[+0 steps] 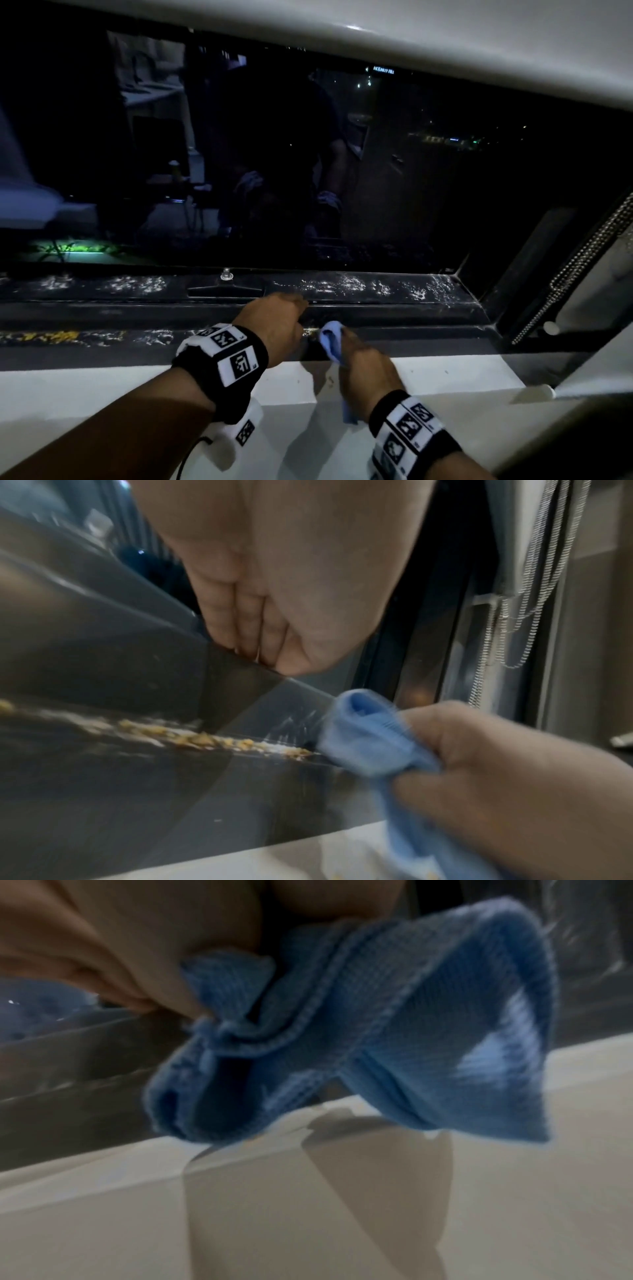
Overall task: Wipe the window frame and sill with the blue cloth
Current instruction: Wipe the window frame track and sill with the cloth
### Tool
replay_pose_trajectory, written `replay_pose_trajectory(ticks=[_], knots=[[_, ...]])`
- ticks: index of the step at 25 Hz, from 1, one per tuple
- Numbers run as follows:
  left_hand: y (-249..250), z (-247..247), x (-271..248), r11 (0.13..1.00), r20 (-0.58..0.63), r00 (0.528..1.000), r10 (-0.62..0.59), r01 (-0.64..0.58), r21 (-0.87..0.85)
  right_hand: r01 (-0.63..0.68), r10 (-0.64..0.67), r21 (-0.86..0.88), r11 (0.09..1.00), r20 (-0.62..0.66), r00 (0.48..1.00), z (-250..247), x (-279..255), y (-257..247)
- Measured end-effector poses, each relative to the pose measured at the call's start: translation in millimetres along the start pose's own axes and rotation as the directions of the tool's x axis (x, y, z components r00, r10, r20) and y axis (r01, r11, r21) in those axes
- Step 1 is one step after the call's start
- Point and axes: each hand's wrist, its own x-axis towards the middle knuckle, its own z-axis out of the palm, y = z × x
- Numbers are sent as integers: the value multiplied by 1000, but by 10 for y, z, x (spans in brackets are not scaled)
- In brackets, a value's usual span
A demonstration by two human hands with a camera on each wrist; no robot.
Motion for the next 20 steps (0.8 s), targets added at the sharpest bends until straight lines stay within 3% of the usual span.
replay_pose_trajectory(ticks=[2,4,8,12,17,20], knots=[[-64,-21,-76,1000,-45,999,-26,25,-17,-97,96,-2,995,-59,994,-59,-6,134],[-104,-15,-152,997,-68,995,-71,72,7,-162,162,-26,986,-19,987,-6,-21,130],[-95,17,-195,987,-72,984,-162,163,7,-128,129,-33,991,19,991,232,39,9],[-160,54,-178,988,-41,988,-150,151,27,-59,58,37,998,35,998,58,19,177],[-196,29,-193,993,-19,994,-111,112,46,-233,233,73,970,8,972,135,23,26],[-233,30,-194,993,-5,995,-101,101,60,-246,245,67,967,15,969,379,119,-232]])
